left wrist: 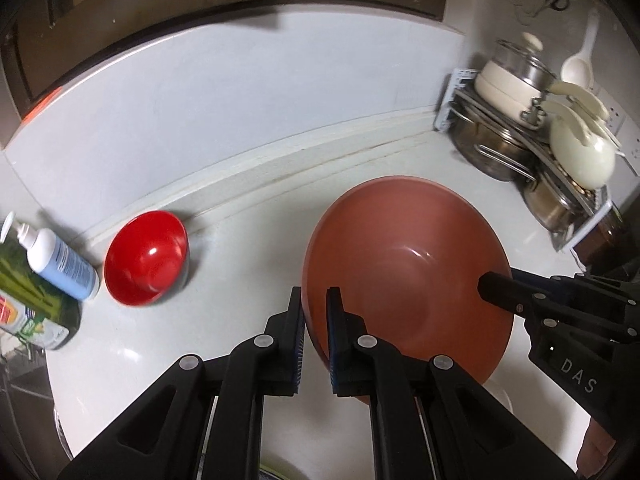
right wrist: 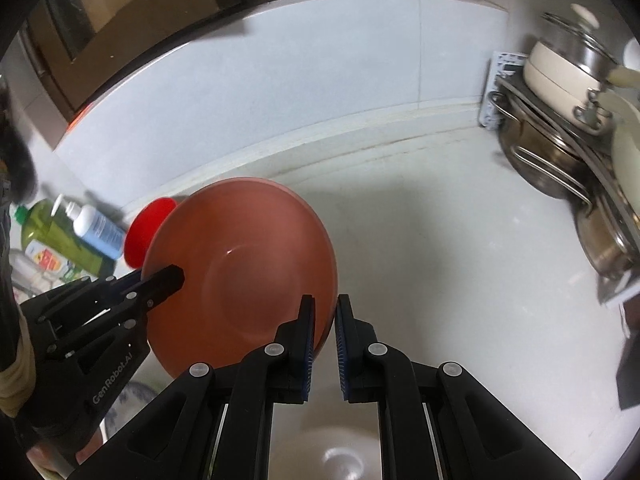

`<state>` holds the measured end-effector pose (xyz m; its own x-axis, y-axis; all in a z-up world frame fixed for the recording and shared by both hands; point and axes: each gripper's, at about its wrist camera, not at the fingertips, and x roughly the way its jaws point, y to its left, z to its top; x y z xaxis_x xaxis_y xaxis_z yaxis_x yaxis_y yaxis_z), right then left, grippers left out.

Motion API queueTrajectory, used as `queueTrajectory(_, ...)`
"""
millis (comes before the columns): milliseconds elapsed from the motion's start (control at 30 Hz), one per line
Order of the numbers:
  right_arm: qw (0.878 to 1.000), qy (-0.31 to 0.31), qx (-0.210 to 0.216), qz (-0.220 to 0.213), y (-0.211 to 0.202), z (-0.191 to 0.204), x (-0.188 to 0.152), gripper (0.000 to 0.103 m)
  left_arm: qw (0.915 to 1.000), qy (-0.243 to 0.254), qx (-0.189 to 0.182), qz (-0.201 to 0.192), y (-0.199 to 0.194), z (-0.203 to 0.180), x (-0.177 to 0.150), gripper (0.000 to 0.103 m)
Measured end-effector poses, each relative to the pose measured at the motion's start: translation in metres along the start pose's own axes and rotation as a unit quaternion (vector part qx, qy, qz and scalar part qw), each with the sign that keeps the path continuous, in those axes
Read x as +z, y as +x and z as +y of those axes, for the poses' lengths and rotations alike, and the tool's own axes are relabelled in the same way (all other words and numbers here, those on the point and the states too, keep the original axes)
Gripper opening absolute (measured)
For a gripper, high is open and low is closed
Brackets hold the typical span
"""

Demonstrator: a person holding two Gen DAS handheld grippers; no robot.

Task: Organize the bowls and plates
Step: 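Lift and carry the pink bowl with both grippers over the white bowl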

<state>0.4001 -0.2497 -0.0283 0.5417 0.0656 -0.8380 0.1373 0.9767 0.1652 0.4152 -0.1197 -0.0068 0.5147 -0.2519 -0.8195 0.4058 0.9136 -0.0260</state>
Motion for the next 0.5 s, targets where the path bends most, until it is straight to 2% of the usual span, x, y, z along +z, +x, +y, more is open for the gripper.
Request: queueTrajectory(500,1.000,-0.011,0.001,-0.006,-0.052,-0.022,-0.069,0.012,0.9999,-0.013,-0.010,0.003,-0.037,-0.043,-0.064,0.011)
